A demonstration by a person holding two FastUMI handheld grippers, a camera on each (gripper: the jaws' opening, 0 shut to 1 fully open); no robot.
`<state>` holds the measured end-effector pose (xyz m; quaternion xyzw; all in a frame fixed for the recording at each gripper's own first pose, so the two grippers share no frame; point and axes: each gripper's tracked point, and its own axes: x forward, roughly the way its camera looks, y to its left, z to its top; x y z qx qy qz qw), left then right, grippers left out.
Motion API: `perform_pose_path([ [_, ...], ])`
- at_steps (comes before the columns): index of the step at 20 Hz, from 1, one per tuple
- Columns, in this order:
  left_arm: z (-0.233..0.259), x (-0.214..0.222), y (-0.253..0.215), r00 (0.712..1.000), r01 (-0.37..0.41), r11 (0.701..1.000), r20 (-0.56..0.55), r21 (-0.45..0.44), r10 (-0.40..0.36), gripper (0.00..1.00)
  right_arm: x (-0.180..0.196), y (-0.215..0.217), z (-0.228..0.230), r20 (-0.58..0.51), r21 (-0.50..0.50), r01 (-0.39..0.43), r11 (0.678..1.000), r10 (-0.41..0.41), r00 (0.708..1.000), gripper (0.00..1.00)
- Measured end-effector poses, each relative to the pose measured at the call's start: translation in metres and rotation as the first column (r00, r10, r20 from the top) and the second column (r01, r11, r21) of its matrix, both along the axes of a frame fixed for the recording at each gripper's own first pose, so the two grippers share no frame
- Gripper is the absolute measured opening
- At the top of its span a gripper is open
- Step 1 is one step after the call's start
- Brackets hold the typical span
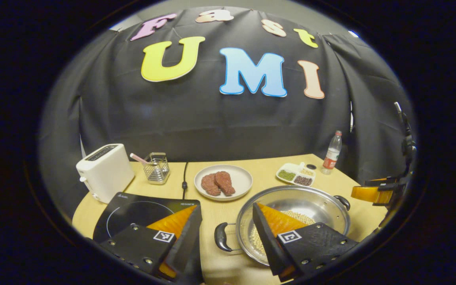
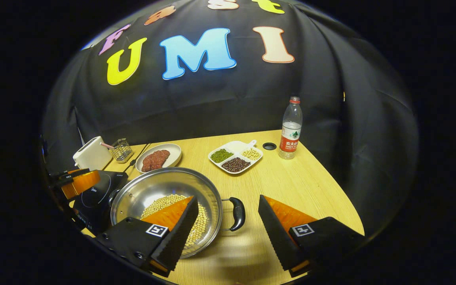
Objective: First push the handle of the pot to place it horizontally, then grasp the pot with both hands and set it on the induction cooktop.
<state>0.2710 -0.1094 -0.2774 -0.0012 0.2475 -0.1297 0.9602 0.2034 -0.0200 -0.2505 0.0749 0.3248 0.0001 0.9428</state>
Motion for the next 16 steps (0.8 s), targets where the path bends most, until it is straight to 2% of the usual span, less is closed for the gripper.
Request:
perform_pose_path([
  [2, -0.013, 0.002, -0.001, 1.0, -0.002, 1.0, -0.028, 0.003, 0.002, 0.79, 0.005, 0.001, -0.007, -0.011, -0.001, -0.003, 1.0, 0.003, 1.0, 0.94],
  [3, -0.022, 0.003, -0.002, 0.999, -0.002, 1.0, -0.04, 0.007, 0.002, 0.76, 0.006, 0.002, -0.01, -0.015, -0.001, -0.006, 1.0, 0.006, 1.0, 0.98],
  [4, -0.029, 0.005, -0.003, 0.999, -0.002, 1.0, -0.052, 0.016, 0.003, 0.8, 0.008, 0.002, -0.013, -0.018, -0.002, -0.007, 1.0, 0.007, 1.0, 0.98],
  [7, -0.048, 0.007, -0.003, 0.995, 0.0, 1.0, -0.096, 0.023, 0.002, 0.77, 0.013, 0.005, -0.024, -0.032, -0.001, -0.014, 1.0, 0.014, 0.999, 0.98],
  [8, -0.054, 0.008, -0.003, 0.994, -0.002, 1.0, -0.109, 0.024, 0.005, 0.8, 0.013, 0.007, -0.027, -0.037, -0.003, -0.017, 1.0, 0.016, 0.999, 0.98],
  [16, -0.093, 0.006, -0.003, 0.98, -0.022, 1.0, -0.197, 0.011, 0.024, 0.8, 0.017, 0.008, -0.049, -0.08, -0.019, -0.037, 0.999, 0.036, 0.996, 0.98],
])
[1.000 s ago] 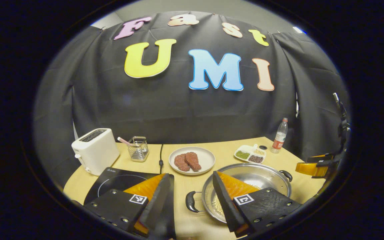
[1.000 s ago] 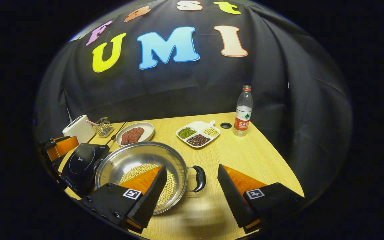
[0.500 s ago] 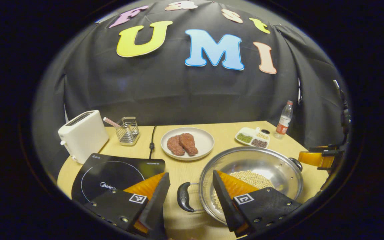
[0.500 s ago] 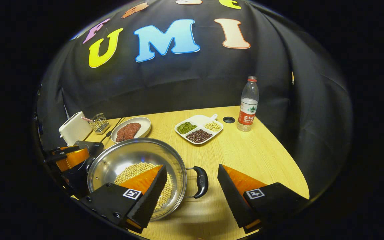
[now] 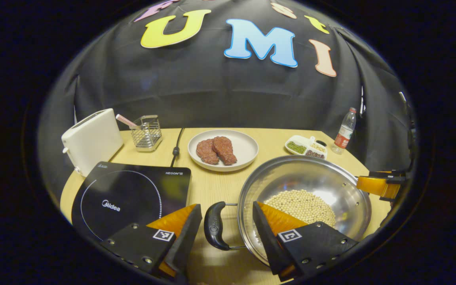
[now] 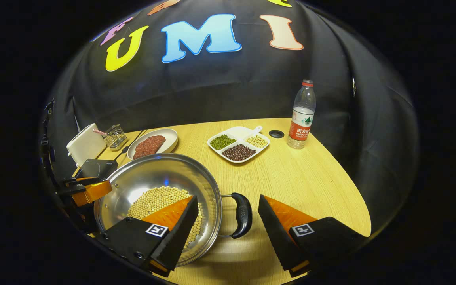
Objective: First push the handle of the pot to place it horizontally, then grasp the pot with both hands and set it on the induction cooktop.
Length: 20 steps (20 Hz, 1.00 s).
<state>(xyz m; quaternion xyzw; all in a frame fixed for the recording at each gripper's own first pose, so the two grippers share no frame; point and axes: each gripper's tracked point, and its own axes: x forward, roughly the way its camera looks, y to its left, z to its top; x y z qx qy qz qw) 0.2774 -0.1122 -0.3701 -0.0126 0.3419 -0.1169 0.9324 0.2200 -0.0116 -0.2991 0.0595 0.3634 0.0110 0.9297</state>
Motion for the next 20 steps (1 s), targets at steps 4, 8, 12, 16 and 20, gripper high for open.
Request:
perform_pose_path([
  [4, -0.009, -0.002, 0.001, 1.0, -0.003, 1.0, -0.022, 0.003, 0.003, 0.77, -0.002, -0.001, -0.01, -0.022, -0.008, 0.001, 1.0, -0.001, 1.0, 0.97],
  [8, -0.017, -0.002, 0.001, 0.999, -0.009, 1.0, -0.036, 0.017, 0.009, 0.8, -0.003, -0.001, -0.02, -0.044, -0.007, 0.009, 1.0, -0.009, 0.999, 0.98],
  [12, -0.021, -0.003, 0.0, 0.999, -0.005, 1.0, -0.048, 0.018, 0.006, 0.8, 0.0, -0.001, -0.024, -0.054, -0.009, 0.018, 1.0, -0.019, 0.998, 0.92],
  [16, -0.025, -0.002, -0.001, 0.999, -0.001, 1.0, -0.054, 0.021, 0.002, 0.8, 0.0, -0.001, -0.031, -0.076, -0.012, 0.03, 0.999, -0.031, 0.997, 0.82],
  [20, -0.032, -0.003, -0.002, 0.997, -0.003, 1.0, -0.079, 0.022, 0.004, 0.74, 0.0, -0.002, -0.03, -0.076, -0.025, 0.037, 0.999, -0.039, 0.996, 0.69],
])
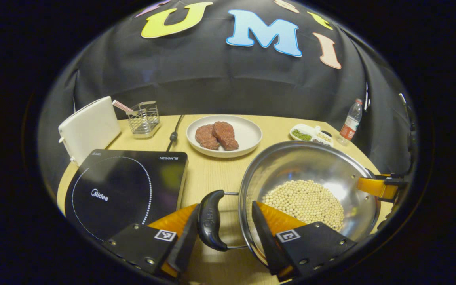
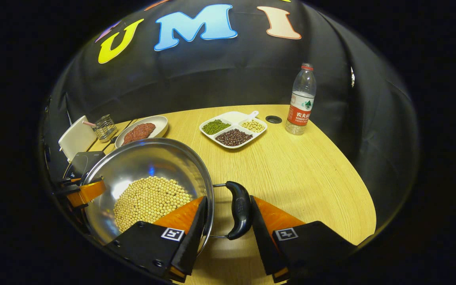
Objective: First push the handle of the pot to place it horizontally, then grasp the pot with both hands and set it on the induction cooktop.
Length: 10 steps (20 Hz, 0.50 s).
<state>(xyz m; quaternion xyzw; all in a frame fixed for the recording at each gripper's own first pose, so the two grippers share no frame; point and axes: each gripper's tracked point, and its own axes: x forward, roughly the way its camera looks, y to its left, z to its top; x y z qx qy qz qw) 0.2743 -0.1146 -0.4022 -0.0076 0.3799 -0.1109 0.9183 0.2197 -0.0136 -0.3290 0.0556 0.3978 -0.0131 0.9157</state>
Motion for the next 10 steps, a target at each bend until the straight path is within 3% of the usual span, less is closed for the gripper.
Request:
perform_pose_path([
  [1, 0.0004, -0.0007, -0.0002, 1.0, 0.0, 1.0, 0.001, -0.003, 0.0, 0.63, 0.0002, 0.0006, 0.0002, 0.001, -0.003, -0.003, 1.0, 0.003, 1.0, 0.69],
  [3, 0.0001, 0.0002, 0.0002, 1.0, 0.002, 1.0, 0.002, 0.007, -0.002, 0.66, 0.0005, 0.0003, 0.0005, 0.006, -0.023, -0.012, 1.0, 0.012, 1.0, 0.63],
  [5, 0.0002, 0.0014, -0.0007, 1.0, -0.001, 1.0, 0.005, 0.001, 0.001, 0.64, 0.0003, 0.0024, 0.0004, 0.002, -0.016, -0.015, 1.0, 0.015, 1.0, 0.66],
  [6, 0.0008, 0.0024, -0.0007, 1.0, -0.001, 1.0, 0.005, -0.004, 0.001, 0.6, -0.0003, 0.0021, 0.0021, 0.002, -0.015, -0.011, 1.0, 0.011, 1.0, 0.6],
  [10, 0.0033, 0.004, -0.0007, 1.0, -0.011, 1.0, 0.014, -0.019, 0.011, 0.58, 0.0003, 0.0027, 0.0034, 0.008, -0.009, -0.008, 1.0, 0.008, 1.0, 0.48],
])
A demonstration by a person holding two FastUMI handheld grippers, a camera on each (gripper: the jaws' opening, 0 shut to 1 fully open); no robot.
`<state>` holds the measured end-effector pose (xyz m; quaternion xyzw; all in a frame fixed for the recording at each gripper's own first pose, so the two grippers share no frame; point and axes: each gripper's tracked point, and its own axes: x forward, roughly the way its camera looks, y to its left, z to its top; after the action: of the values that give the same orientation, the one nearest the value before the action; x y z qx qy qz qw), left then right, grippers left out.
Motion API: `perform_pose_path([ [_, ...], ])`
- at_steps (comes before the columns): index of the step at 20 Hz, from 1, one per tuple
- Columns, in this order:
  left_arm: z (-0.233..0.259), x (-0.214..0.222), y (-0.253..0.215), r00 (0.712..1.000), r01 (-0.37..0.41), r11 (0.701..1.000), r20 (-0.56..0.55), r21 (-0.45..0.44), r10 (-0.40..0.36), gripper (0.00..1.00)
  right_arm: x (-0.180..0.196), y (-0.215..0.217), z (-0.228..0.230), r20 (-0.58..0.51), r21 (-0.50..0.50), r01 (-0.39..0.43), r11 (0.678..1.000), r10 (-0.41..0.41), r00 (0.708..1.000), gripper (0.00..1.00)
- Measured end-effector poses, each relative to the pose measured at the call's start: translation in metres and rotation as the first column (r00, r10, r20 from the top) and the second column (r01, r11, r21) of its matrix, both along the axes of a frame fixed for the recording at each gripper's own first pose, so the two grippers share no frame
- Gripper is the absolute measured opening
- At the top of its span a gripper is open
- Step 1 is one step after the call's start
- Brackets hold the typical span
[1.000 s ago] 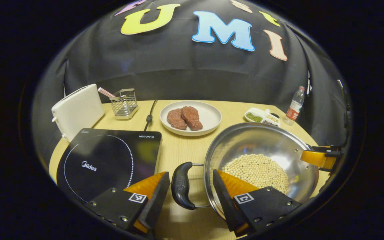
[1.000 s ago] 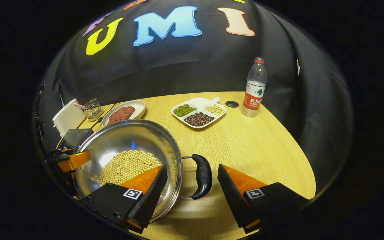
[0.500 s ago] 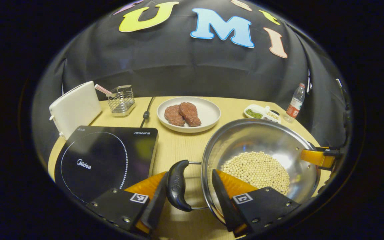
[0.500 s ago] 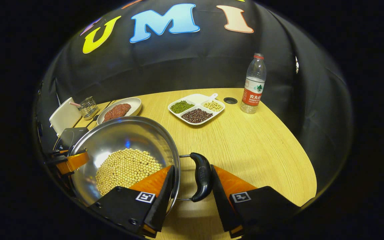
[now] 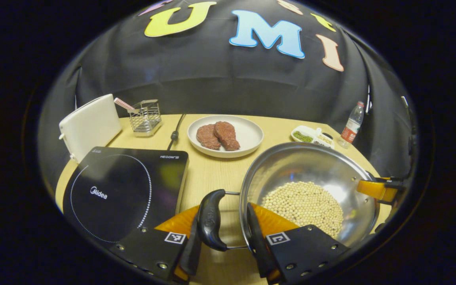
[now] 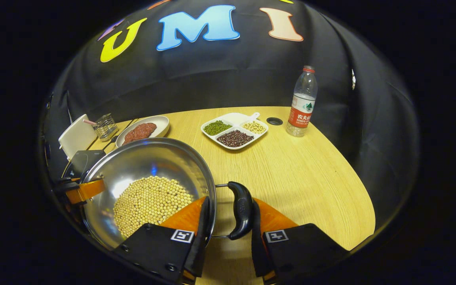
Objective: First push the handle of the pot to place it horizontally, then grasp the pot with both hands and set it on the induction cooktop.
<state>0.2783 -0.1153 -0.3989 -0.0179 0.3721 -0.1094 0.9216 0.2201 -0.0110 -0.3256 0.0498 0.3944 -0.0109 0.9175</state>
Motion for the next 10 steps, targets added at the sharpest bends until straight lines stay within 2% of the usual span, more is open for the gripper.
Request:
perform_pose_path([
  [5, 0.008, 0.002, 0.0, 1.0, 0.005, 1.0, 0.023, 0.006, -0.005, 0.57, -0.001, -0.001, 0.005, 0.001, 0.001, 0.015, 1.0, -0.015, 1.0, 0.48],
  [7, 0.018, 0.003, 0.001, 0.999, 0.003, 1.0, 0.037, 0.0, -0.003, 0.6, -0.001, -0.001, 0.012, 0.013, 0.005, 0.02, 1.0, -0.02, 1.0, 0.48],
  [9, 0.028, 0.005, 0.0, 0.999, 0.006, 1.0, 0.044, -0.001, -0.006, 0.57, 0.0, 0.0, 0.022, 0.019, 0.005, 0.023, 1.0, -0.023, 1.0, 0.47],
  [10, 0.034, 0.006, 0.002, 0.999, 0.006, 1.0, 0.048, -0.003, -0.006, 0.57, -0.001, 0.001, 0.026, 0.022, 0.005, 0.025, 1.0, -0.025, 0.999, 0.5],
])
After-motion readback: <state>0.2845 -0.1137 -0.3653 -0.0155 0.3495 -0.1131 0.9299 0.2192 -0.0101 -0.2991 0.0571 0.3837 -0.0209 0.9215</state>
